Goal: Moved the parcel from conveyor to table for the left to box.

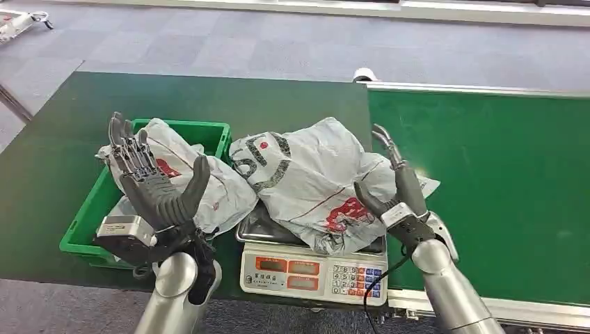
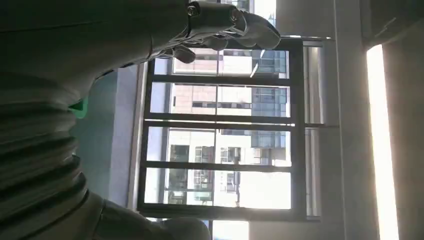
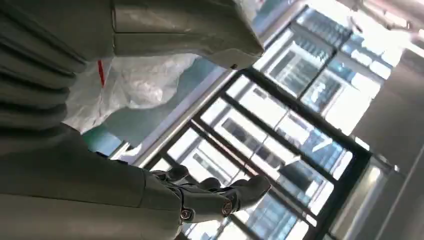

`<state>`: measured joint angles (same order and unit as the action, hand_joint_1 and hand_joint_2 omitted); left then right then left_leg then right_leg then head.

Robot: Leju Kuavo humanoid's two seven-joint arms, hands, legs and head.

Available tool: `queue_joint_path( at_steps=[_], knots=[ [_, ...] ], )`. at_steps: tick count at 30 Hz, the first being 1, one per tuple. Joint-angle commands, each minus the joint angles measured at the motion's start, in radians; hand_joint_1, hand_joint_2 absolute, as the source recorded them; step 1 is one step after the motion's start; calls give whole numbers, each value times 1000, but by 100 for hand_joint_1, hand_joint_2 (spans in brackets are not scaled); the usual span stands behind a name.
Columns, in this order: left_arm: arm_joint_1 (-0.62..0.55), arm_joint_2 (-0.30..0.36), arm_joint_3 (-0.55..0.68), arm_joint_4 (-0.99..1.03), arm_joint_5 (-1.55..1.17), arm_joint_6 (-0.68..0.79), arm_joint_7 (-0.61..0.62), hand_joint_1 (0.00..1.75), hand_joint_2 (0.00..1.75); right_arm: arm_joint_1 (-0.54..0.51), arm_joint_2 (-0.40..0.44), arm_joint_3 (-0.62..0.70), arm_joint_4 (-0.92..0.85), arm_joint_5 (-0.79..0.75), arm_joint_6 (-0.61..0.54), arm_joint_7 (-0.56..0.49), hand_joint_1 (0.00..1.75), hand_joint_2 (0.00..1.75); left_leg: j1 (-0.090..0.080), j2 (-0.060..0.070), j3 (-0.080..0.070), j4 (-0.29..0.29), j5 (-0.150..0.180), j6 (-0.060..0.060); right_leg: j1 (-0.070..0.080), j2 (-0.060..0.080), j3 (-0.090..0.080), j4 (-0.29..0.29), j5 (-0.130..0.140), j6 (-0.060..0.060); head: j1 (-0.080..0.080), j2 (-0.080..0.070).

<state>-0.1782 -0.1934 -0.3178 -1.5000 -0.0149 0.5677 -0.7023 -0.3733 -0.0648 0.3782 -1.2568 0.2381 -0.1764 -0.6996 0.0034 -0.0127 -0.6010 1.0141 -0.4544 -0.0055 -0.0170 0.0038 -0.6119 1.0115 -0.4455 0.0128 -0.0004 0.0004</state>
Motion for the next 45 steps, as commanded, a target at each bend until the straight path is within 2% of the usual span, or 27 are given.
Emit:
queue_joint_path(
  at_steps=[1,3,4,10,12,13,16,19,22,25,26,27,28,33,35,37,39,43,45],
  knots=[
    [-36,-7,18,145,-13,-54,4,0,175,227,-13,-229,-301,-86,-354,1,0,175,1,-7,3,-3,0,0,1,-8,6,-3,-2,-1,0,0],
    [-50,-12,21,204,2,-102,4,0,175,284,-5,-281,-336,-119,-398,1,0,175,0,-6,1,-2,0,1,0,-6,4,-2,-2,0,0,0],
    [-54,-14,24,227,3,-123,4,0,175,294,7,-309,-334,-141,-378,1,0,175,0,-7,3,-3,0,1,0,-8,6,-3,-2,-1,0,0],
    [-63,-20,42,311,10,-231,4,0,175,301,26,-390,-232,-113,-347,1,0,175,0,-3,4,-3,-2,0,1,-4,6,-4,-1,0,0,0],
    [-74,-20,39,361,14,-315,4,0,175,289,45,-441,-134,-112,-291,1,0,175,0,-2,2,-2,-3,0,0,-2,3,-2,-1,0,0,0],
    [-74,-20,39,361,14,-315,4,0,175,289,45,-441,-134,-112,-291,1,0,175,0,-2,4,-3,-2,-1,0,-3,6,-4,-1,0,0,0],
    [-90,-24,34,404,-6,-357,4,0,175,238,51,-468,43,-92,-266,1,0,175,1,0,5,-3,-3,-1,1,-1,6,-5,-1,0,0,0],
    [-143,-10,-23,499,-63,-407,4,0,175,185,59,-468,157,-110,-183,1,0,175,0,1,4,-2,-3,-1,1,0,5,-3,-1,0,0,0],
    [-227,-19,-65,632,-166,-331,4,0,175,153,62,-437,210,-96,-172,1,0,175,0,0,3,-2,-2,-1,0,0,4,-3,0,0,0,0],
    [-314,-39,-89,782,-255,-322,4,0,175,149,50,-399,223,-82,-159,1,0,175,1,0,3,-1,-1,-1,1,-1,4,-3,0,0,0,0],
    [-374,-46,-138,862,-381,-277,7,0,175,147,34,-363,236,-75,-134,1,0,175,0,-1,3,-1,-1,-1,0,-2,4,-2,-1,0,0,0],
    [-374,-46,-138,862,-381,-277,7,0,175,147,34,-363,236,-75,-134,1,0,175,1,-1,4,-2,-1,-1,1,-2,5,-4,0,0,0,0],
    [-414,-57,-161,906,-429,-284,23,0,175,145,29,-354,233,-98,-103,1,0,175,0,-2,3,-2,0,-1,1,-3,5,-3,0,0,0,0],
    [-486,-96,-239,1020,-557,-310,76,0,175,123,27,-350,260,-105,-123,1,0,175,0,0,3,-1,-1,0,0,-1,4,-2,0,0,0,0],
    [-486,-96,-239,1020,-557,-310,76,0,175,123,27,-350,260,-105,-123,1,0,175,0,-1,1,-1,-1,0,0,-1,3,-2,0,0,0,0],
    [-504,-109,-295,1063,-622,-358,118,0,175,110,28,-351,274,-103,-131,1,0,175,0,1,3,-1,-2,0,0,1,4,-2,0,0,0,0],
    [-522,-128,-361,1119,-712,-458,225,0,175,102,24,-359,288,-95,-143,1,0,175,0,1,3,-1,-2,0,0,0,5,-3,0,0,0,0],
    [-522,-128,-361,1119,-712,-458,225,0,175,102,24,-359,288,-95,-143,1,0,175,0,1,3,-1,-2,0,0,0,4,-3,0,0,0,0],
    [-521,-137,-363,1160,-737,-510,345,0,175,116,23,-371,278,-96,-145,1,0,175,0,2,3,-1,-2,0,1,2,4,-2,0,0,0,0]
  ],
)
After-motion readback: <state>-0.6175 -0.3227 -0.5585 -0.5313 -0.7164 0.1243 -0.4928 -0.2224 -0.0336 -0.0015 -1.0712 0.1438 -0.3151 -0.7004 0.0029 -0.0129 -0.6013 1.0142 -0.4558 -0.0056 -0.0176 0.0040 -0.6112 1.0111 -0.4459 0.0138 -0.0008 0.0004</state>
